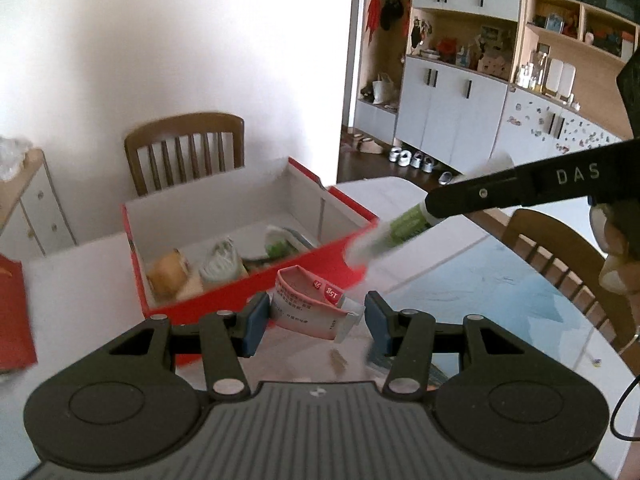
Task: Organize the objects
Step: 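Carry the toothpaste box and tube with both grippers over the red box, then lower the toothpaste box and tube into the box and open both grippers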
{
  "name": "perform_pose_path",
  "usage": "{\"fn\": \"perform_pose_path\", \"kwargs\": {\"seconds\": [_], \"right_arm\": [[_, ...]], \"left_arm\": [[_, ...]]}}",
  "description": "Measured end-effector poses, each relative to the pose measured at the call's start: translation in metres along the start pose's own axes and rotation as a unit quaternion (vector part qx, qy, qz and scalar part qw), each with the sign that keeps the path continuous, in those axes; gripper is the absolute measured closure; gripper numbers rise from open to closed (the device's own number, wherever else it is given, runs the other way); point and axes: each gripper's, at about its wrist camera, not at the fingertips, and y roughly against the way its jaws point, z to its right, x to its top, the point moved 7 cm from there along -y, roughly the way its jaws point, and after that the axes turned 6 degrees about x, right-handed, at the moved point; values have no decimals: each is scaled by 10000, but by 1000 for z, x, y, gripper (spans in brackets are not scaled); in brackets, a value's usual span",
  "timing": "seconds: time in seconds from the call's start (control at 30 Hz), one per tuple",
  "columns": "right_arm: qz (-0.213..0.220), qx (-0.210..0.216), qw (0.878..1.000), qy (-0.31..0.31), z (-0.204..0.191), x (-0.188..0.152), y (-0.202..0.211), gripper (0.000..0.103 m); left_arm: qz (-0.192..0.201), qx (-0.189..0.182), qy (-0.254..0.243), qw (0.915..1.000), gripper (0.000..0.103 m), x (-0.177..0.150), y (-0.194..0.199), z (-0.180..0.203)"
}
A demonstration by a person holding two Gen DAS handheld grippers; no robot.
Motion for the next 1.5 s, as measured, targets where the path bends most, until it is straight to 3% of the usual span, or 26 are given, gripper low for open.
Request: {"fn": "perform_pose_path", "kwargs": {"seconds": [0.53, 0.9, 1.5], "right_arm": [[61, -392, 9990, 227, 12, 55, -65, 87], [-121, -726, 9972, 145, 33, 57, -120, 87], [-134, -786, 9967, 169, 55, 52, -184, 87]], "left_arm": [[-251, 378, -245, 9987, 52, 41, -65, -48], [-709, 372, -114, 9967, 52, 45, -124, -73], [-1274, 381, -81, 9911, 52, 38, -196, -89]]}}
